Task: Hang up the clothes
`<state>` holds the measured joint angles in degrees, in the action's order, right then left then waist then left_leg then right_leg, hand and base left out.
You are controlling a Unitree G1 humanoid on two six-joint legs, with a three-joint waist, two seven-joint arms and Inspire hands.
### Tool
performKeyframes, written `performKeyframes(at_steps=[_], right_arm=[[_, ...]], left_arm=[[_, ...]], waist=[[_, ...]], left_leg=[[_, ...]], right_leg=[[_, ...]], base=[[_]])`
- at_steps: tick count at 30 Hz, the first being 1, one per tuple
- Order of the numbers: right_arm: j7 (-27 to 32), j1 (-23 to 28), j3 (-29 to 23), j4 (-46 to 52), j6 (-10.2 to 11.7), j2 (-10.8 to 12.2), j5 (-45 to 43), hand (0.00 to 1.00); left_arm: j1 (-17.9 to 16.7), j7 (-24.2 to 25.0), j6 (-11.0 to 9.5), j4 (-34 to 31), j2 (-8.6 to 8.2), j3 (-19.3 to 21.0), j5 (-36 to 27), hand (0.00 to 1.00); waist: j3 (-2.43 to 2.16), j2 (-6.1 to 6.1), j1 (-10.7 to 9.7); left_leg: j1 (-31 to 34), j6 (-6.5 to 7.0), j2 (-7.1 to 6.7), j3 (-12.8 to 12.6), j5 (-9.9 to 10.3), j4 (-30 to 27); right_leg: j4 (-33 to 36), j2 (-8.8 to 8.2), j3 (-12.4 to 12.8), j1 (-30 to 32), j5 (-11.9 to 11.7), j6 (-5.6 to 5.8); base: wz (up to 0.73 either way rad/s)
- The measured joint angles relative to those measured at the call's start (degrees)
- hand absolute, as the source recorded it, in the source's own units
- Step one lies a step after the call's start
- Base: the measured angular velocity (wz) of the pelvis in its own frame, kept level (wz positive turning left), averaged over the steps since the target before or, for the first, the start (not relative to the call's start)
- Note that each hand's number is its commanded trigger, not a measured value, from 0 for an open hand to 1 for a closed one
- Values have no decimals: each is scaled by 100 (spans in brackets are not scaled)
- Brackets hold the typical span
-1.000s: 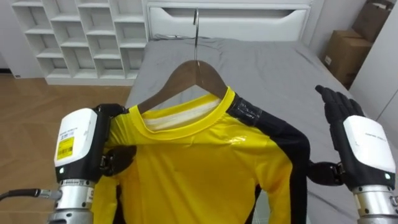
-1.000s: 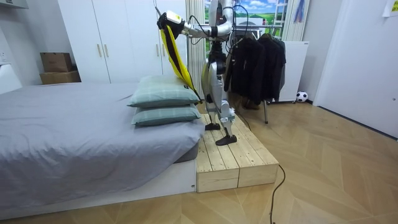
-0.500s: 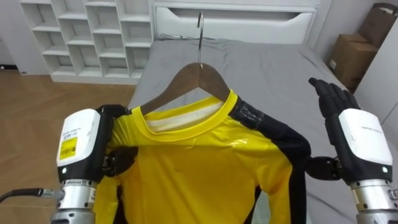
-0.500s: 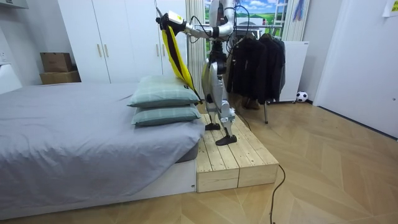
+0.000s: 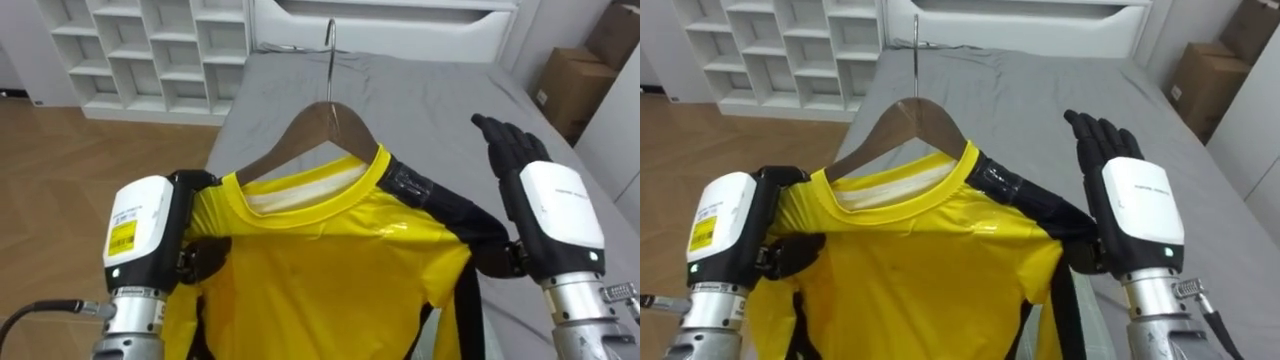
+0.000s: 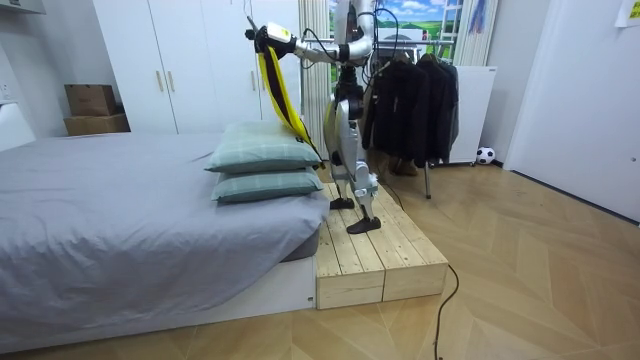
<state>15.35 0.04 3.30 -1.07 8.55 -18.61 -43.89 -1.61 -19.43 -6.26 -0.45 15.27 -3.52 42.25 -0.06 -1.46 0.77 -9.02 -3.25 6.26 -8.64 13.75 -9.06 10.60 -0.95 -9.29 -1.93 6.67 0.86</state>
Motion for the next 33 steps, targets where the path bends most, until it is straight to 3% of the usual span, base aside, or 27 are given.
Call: performKeyframes(at_steps=[7, 12, 18, 33], right_arm=[[-520, -12, 2, 0, -101, 0, 156, 0], [-1120, -12, 2, -1, -100, -7, 198, 0], [-1602, -69, 2, -1, -100, -33, 298, 0], [-1976, -208, 15, -1, -116, -85, 294, 0]], left_arm=[[2, 227, 13, -273, 64, -5, 22, 100], [12, 409, -6, -274, 77, 14, 36, 100], [12, 427, -6, -274, 210, 22, 74, 100], [12, 392, -6, -274, 226, 35, 121, 100]], waist=[[4, -28, 1], [31, -95, 108], [47, -128, 131], [63, -154, 131]], left_leg=[[-34, 0, 5, 6, 0, 36], [-52, 0, 5, -3, 0, 33], [-50, 0, 5, 3, 0, 36], [-25, 0, 6, 51, 0, 39]], right_leg=[[2, 2, -12, -26, 0, 0], [6, 2, -9, -25, -1, -1], [2, 1, -10, -25, -1, 0], [-4, 2, -23, -11, -1, 0]], base=[[1], [0], [0], [0]])
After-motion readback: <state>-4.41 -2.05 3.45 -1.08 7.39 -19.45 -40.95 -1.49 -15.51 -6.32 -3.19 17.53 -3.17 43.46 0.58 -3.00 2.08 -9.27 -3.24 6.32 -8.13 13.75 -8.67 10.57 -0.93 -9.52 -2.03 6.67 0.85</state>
